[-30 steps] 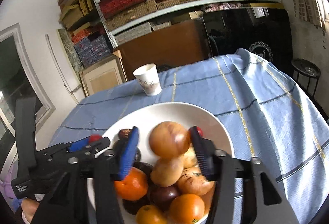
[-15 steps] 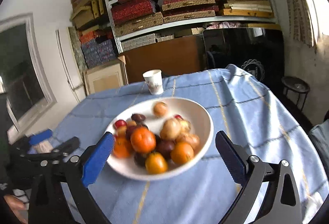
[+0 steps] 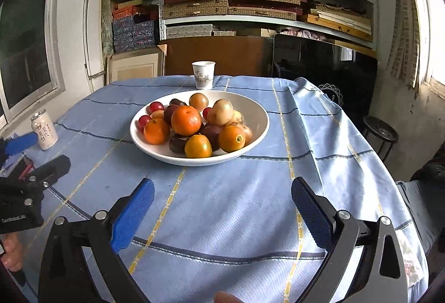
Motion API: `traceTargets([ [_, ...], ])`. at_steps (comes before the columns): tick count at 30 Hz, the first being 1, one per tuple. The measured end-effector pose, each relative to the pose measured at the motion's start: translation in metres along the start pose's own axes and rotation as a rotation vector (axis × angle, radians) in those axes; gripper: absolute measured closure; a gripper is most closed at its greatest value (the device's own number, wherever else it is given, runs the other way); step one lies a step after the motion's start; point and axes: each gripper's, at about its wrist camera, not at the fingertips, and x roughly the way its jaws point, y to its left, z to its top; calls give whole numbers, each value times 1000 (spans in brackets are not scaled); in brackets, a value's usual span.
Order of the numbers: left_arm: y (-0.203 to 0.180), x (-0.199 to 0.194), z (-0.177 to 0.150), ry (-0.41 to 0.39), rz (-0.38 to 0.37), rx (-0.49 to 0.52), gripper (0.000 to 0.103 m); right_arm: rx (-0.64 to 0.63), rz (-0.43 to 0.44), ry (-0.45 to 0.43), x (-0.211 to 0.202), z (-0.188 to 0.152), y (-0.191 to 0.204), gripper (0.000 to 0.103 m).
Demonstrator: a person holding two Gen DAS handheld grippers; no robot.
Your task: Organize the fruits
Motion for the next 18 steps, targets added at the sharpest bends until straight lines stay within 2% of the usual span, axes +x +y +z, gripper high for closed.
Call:
traceTargets([
  [15, 10, 7, 5, 31, -36, -58, 5, -28, -10, -1, -2, -2, 2, 3],
  [18, 11, 8, 4, 29, -18, -62, 5, -26, -10, -2, -2, -2, 2, 3],
])
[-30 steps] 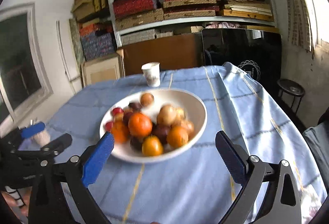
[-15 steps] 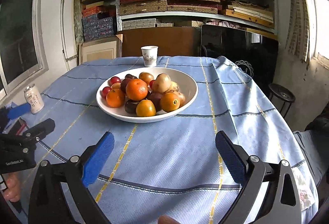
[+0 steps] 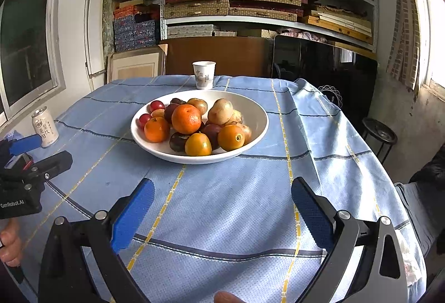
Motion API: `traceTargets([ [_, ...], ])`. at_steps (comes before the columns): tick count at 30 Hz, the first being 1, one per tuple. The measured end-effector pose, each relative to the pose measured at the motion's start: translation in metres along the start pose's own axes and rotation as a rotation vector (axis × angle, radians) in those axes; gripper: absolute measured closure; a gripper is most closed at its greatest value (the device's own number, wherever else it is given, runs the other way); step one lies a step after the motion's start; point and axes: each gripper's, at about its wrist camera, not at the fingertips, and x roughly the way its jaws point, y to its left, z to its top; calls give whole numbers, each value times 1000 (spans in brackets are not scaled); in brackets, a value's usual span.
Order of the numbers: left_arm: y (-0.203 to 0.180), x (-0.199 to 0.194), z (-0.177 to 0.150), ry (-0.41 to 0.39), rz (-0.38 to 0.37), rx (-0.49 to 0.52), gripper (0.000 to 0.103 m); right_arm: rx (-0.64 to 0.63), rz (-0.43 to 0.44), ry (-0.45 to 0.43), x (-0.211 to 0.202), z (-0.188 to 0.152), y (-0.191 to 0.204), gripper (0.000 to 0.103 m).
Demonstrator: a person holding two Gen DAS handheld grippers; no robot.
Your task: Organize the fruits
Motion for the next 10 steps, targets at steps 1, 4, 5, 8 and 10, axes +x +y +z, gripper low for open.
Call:
traceTargets([
  [1, 0, 0, 0, 0, 7, 0, 5, 0, -1, 0, 0, 0, 0, 3],
  [4, 1, 0, 1, -7, 28, -1, 5, -1, -2, 0, 0, -1, 0, 3],
  [5, 1, 0, 2, -10, 30, 0, 5, -1, -1, 0, 0, -1, 0, 3],
  [8, 3, 1, 1, 1, 23, -6, 5, -4, 0, 2, 1, -1, 0, 3],
  [10, 3, 2, 1, 3, 41, -9, 5, -13, -4, 2, 1, -2, 2, 3],
])
